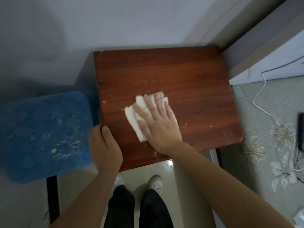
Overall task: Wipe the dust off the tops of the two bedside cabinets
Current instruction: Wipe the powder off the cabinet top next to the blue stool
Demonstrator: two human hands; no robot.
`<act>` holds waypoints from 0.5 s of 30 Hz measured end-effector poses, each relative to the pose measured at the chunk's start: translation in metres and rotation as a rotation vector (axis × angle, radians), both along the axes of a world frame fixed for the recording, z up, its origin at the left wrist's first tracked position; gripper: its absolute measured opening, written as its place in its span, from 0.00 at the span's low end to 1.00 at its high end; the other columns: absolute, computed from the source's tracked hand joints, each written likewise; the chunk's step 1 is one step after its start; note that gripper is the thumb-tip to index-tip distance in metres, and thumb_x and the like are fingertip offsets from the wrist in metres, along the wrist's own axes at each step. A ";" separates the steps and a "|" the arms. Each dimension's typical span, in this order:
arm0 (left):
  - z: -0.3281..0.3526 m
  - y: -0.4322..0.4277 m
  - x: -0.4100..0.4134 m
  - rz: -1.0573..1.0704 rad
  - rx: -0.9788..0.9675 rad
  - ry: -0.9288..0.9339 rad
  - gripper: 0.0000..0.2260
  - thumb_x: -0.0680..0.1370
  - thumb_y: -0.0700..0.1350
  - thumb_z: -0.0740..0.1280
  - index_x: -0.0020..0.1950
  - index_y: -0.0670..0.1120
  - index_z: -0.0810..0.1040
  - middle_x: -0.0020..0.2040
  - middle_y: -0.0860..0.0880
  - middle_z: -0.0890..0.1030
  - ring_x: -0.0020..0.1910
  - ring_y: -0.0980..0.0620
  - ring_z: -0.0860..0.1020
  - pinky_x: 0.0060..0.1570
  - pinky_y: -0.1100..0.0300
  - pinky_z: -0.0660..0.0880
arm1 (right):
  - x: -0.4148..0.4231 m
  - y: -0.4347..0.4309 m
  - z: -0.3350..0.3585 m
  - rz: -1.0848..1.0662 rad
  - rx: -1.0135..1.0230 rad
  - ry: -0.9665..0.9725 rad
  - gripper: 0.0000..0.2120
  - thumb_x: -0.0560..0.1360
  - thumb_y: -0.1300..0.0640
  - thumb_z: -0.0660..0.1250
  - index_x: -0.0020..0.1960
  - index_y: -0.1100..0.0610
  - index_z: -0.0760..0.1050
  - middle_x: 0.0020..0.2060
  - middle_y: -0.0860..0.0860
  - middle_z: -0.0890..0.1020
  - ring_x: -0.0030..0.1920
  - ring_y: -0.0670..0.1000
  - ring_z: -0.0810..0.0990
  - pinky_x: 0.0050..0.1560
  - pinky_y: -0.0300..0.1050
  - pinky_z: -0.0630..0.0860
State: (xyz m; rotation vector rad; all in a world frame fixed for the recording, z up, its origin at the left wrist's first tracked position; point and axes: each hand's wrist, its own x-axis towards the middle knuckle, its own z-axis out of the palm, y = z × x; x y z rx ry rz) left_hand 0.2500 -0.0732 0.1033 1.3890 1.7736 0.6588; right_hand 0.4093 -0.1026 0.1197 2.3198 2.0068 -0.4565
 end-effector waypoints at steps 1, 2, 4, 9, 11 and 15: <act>0.000 0.000 0.000 0.008 -0.002 -0.012 0.20 0.80 0.50 0.50 0.55 0.38 0.74 0.49 0.46 0.76 0.48 0.50 0.71 0.49 0.61 0.64 | -0.007 -0.018 0.004 0.125 -0.013 0.024 0.24 0.82 0.46 0.44 0.77 0.45 0.46 0.78 0.53 0.49 0.77 0.57 0.42 0.76 0.56 0.42; 0.000 0.000 -0.001 0.014 -0.006 -0.024 0.20 0.80 0.50 0.50 0.55 0.38 0.74 0.49 0.45 0.77 0.49 0.49 0.72 0.49 0.60 0.65 | -0.006 -0.038 0.007 0.236 -0.029 0.037 0.23 0.83 0.46 0.46 0.77 0.45 0.48 0.78 0.52 0.50 0.77 0.57 0.43 0.76 0.55 0.42; -0.001 0.000 -0.002 0.022 -0.017 -0.048 0.20 0.80 0.50 0.49 0.54 0.38 0.74 0.49 0.43 0.77 0.49 0.46 0.74 0.50 0.58 0.67 | 0.015 -0.073 0.006 0.372 -0.068 0.012 0.23 0.82 0.46 0.48 0.76 0.43 0.51 0.77 0.50 0.52 0.77 0.57 0.46 0.77 0.57 0.46; -0.002 -0.001 -0.002 0.032 -0.036 -0.083 0.19 0.80 0.50 0.49 0.53 0.40 0.74 0.48 0.45 0.77 0.49 0.47 0.74 0.51 0.55 0.69 | 0.081 -0.041 0.006 -0.131 -0.068 -0.087 0.24 0.81 0.46 0.43 0.76 0.43 0.48 0.78 0.53 0.49 0.77 0.56 0.40 0.75 0.62 0.50; -0.001 -0.001 -0.002 0.046 -0.041 -0.098 0.18 0.80 0.49 0.48 0.53 0.41 0.74 0.47 0.46 0.76 0.48 0.48 0.73 0.51 0.56 0.69 | 0.080 0.008 0.003 -0.399 0.001 -0.005 0.23 0.82 0.45 0.41 0.76 0.42 0.43 0.78 0.51 0.45 0.77 0.55 0.37 0.76 0.57 0.40; 0.000 -0.001 -0.002 0.093 -0.038 -0.141 0.17 0.80 0.48 0.49 0.54 0.42 0.75 0.49 0.48 0.77 0.50 0.48 0.74 0.53 0.55 0.70 | 0.020 0.083 -0.004 -0.236 0.037 -0.025 0.24 0.82 0.45 0.41 0.77 0.43 0.44 0.78 0.52 0.46 0.77 0.59 0.41 0.76 0.58 0.40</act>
